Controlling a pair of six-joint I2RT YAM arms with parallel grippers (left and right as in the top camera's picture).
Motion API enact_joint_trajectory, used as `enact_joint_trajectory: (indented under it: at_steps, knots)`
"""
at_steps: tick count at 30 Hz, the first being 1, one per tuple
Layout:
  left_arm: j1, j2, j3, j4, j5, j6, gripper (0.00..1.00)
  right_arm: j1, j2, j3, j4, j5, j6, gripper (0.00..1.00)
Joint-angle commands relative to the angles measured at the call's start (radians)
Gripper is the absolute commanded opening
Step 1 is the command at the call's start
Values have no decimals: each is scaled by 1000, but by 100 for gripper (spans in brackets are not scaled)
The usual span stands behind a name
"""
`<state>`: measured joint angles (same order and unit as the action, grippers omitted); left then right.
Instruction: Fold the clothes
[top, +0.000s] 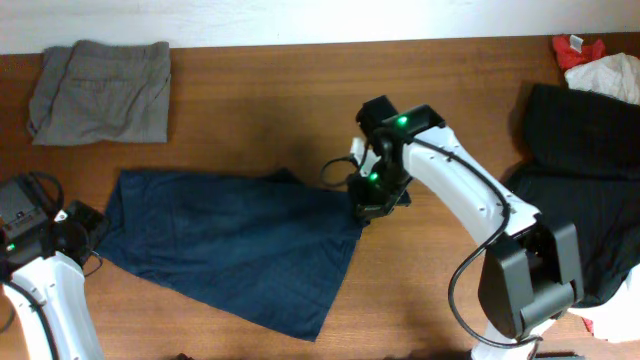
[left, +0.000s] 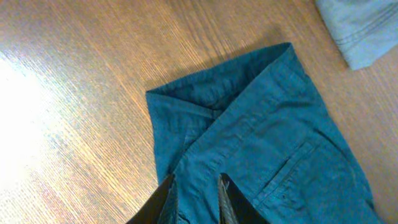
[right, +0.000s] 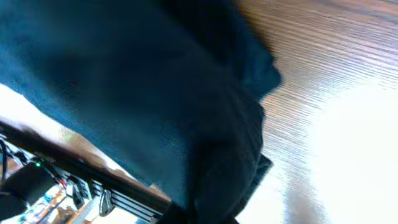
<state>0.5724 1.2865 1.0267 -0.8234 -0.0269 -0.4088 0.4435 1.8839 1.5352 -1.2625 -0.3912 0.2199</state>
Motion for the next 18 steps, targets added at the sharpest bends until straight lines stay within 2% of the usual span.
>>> enact_joint_trajectory:
  at_steps: [1, 3, 5, 10, 15, 18]
  knots:
    - [5, 6, 28, 2, -26, -2, 21, 63, -31, 17, 32, 6, -5, 4]
    - [5, 6, 28, -6, -26, -2, 21, 79, -31, 17, 45, 6, -1, 4]
    - [5, 11, 27, -21, -26, -2, 32, 80, -31, 17, 48, 6, 3, 4]
    - [4, 83, -23, -31, -6, 29, 32, 80, -31, 17, 55, 6, 6, 4]
    - [4, 251, -51, -27, 149, 90, 31, 80, -31, 17, 61, 6, 14, 4]
    - [4, 329, -51, -27, 162, 116, 31, 80, -31, 17, 61, 6, 24, 4]
